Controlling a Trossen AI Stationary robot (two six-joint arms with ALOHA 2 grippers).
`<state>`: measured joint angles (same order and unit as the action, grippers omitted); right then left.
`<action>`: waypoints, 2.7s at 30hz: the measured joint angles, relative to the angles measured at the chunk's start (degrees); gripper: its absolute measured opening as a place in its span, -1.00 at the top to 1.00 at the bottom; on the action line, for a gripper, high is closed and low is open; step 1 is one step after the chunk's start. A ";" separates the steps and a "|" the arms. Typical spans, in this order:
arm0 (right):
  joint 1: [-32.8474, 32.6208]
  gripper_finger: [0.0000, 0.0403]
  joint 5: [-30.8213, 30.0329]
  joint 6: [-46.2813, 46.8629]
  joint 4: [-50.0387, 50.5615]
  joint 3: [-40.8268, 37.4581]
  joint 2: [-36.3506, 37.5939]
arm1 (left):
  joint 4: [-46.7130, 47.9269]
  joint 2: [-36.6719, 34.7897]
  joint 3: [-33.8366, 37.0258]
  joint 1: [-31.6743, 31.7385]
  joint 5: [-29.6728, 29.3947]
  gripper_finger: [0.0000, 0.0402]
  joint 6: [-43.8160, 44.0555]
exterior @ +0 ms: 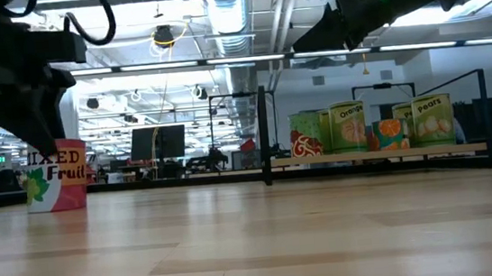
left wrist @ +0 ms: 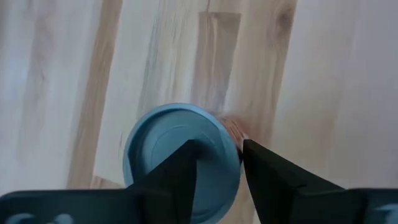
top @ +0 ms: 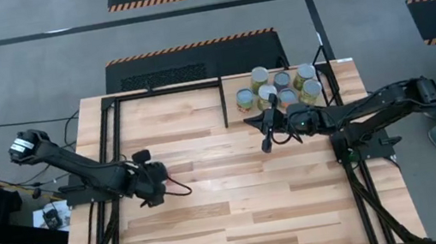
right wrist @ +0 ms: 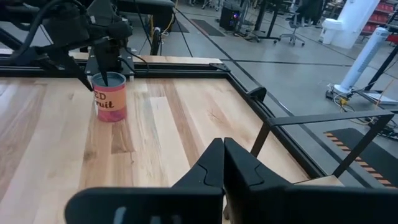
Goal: Pick and place cans onto a shelf
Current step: Put the canned mixed fruit on the shelf
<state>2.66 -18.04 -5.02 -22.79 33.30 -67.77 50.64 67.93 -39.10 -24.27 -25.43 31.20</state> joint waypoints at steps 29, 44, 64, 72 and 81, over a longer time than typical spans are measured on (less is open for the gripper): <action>-1.63 0.95 -0.11 0.46 2.72 0.04 0.63 | -44.76 8.18 -4.20 13.58 10.60 0.97 -25.71; -5.82 0.95 -0.31 -1.07 6.02 0.07 5.38 | -44.06 26.40 -17.12 22.02 18.73 0.97 -35.10; -6.01 0.93 -0.31 -1.05 7.37 0.07 5.35 | -44.46 33.50 -23.58 27.56 17.25 0.84 -38.95; -6.01 0.93 -0.28 -1.03 7.37 0.07 5.35 | -44.85 33.22 -23.58 27.47 17.28 0.69 -38.86; -6.01 0.93 -0.28 -1.03 8.61 0.04 5.33 | -44.78 27.29 -23.29 26.71 18.02 0.53 -42.58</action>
<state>-3.36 -18.32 -6.04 -14.18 33.34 -62.43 5.86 95.22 -62.38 2.44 -7.42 -11.38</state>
